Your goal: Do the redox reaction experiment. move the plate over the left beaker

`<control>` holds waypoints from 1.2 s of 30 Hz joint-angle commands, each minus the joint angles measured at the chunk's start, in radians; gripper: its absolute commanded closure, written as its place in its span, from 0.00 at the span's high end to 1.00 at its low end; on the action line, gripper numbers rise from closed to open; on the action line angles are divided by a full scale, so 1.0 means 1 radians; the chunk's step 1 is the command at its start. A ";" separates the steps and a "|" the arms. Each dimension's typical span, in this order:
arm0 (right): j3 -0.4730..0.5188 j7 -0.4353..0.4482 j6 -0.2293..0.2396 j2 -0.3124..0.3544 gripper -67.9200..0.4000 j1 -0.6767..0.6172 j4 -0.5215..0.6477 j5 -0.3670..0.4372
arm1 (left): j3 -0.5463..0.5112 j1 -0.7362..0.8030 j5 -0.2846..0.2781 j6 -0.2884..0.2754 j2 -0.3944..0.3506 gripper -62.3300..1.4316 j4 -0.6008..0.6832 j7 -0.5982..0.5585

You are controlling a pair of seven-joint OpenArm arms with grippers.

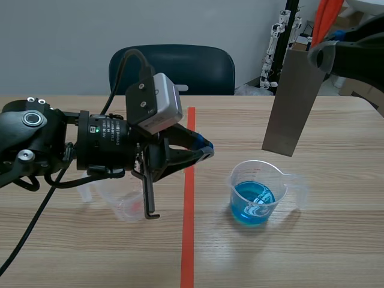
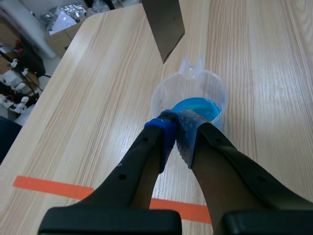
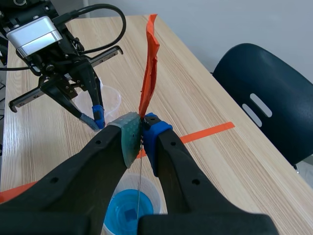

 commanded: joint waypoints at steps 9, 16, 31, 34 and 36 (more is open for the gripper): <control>0.016 0.026 -0.001 0.010 0.01 0.018 0.008 0.018 | -0.156 0.205 -0.043 0.003 -0.173 0.06 0.010 -0.242; 0.020 0.021 0.000 -0.011 0.01 0.018 0.008 0.010 | -0.336 0.443 -0.043 0.003 -0.287 0.06 0.010 -0.449; 0.021 -0.090 0.008 -0.133 0.01 0.096 0.009 0.007 | -0.643 1.020 -0.031 0.187 -0.292 0.06 -0.060 -0.983; 0.021 -0.128 0.008 -0.177 0.01 0.117 0.009 0.007 | -0.651 1.053 -0.010 0.212 -0.249 0.06 -0.141 -1.102; 0.021 -0.158 0.008 -0.213 0.01 0.132 0.011 0.007 | -0.651 1.053 0.057 0.214 -0.216 0.06 -0.207 -1.199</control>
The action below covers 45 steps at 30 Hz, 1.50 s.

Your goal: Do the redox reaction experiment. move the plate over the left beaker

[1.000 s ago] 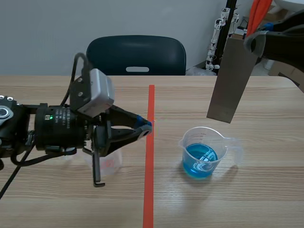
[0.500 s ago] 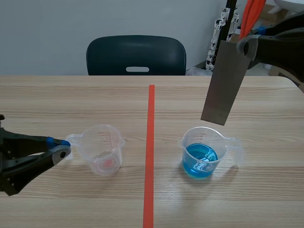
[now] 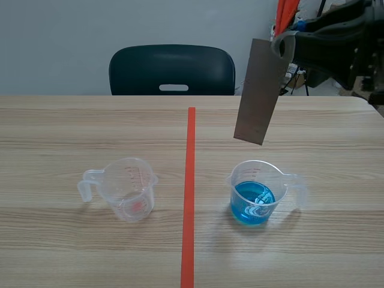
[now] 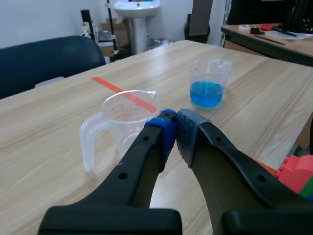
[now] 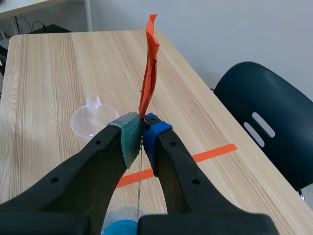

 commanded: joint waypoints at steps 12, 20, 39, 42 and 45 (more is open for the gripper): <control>0.020 -0.237 0.001 -0.238 0.01 0.068 0.082 0.017 | 0.002 -0.023 0.105 0.103 0.268 0.06 -0.282 -0.221; 0.020 -0.423 -0.031 -0.409 0.01 0.080 0.082 0.017 | -0.046 -0.026 0.143 0.120 0.404 0.07 -0.304 -0.221; 0.019 -0.712 -0.068 -0.821 0.01 0.146 0.081 -0.063 | -0.249 -0.076 0.278 0.185 0.573 0.26 -0.304 -0.221; 0.016 -0.746 -0.068 -0.870 0.01 0.145 0.077 -0.066 | -0.249 -0.076 0.278 0.185 0.574 0.60 -0.304 -0.221; 0.003 -0.778 -0.068 -0.914 0.01 0.145 0.073 -0.070 | -0.249 -0.075 0.277 0.184 0.574 0.91 -0.304 -0.221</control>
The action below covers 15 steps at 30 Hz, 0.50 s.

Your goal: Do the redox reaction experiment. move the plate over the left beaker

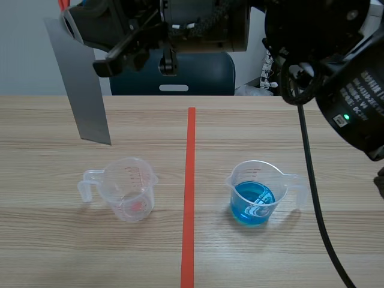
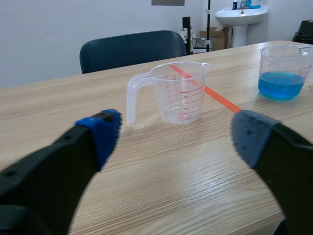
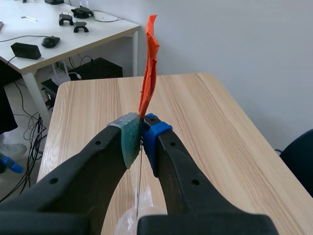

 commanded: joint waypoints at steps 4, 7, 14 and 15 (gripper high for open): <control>-0.032 -0.029 -0.005 -0.042 0.01 0.028 0.001 -0.001 | 0.003 0.011 -0.009 0.000 -0.009 0.92 0.017 -0.046; -0.047 -0.037 -0.031 -0.061 0.01 0.028 0.001 -0.023 | 0.003 0.010 -0.009 -0.018 -0.009 0.92 0.017 -0.046; -0.048 -0.074 -0.054 -0.074 0.01 0.025 0.000 -0.119 | 0.003 0.002 -0.009 -0.037 -0.009 0.92 0.017 -0.046; -0.048 -0.079 -0.054 -0.074 0.02 0.025 -0.001 -0.126 | 0.003 0.000 -0.014 -0.040 -0.009 0.92 0.017 -0.046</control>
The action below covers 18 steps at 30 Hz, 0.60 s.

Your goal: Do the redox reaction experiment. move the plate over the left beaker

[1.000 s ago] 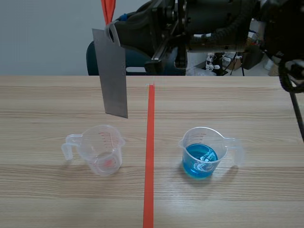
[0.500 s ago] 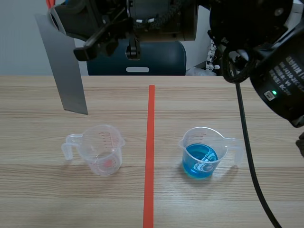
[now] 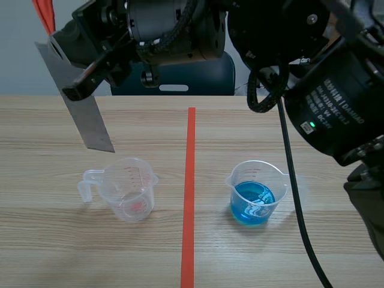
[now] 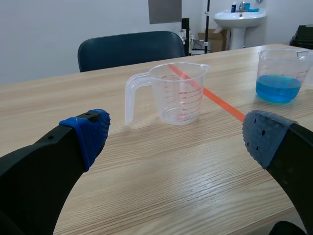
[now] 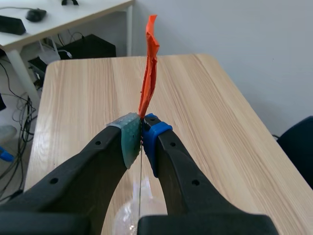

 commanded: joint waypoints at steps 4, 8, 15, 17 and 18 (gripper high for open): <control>0.006 0.006 -0.005 0.008 0.02 0.025 -0.006 0.000 | 0.003 0.000 -0.066 -0.002 -0.008 0.92 0.017 -0.046; 0.006 0.011 -0.005 0.024 0.02 0.023 -0.023 0.000 | 0.003 0.000 -0.078 -0.006 -0.008 0.92 0.017 -0.046; 0.006 0.036 -0.005 0.061 0.01 0.022 -0.032 0.003 | 0.003 0.000 -0.078 -0.027 -0.008 0.92 0.017 -0.046; 0.006 0.055 -0.005 0.082 0.02 0.022 -0.032 0.014 | 0.003 0.000 -0.078 -0.027 -0.008 0.92 0.017 -0.046; 0.006 0.062 -0.005 0.092 0.01 0.022 -0.032 0.019 | 0.003 0.000 -0.078 -0.027 -0.008 0.92 0.017 -0.046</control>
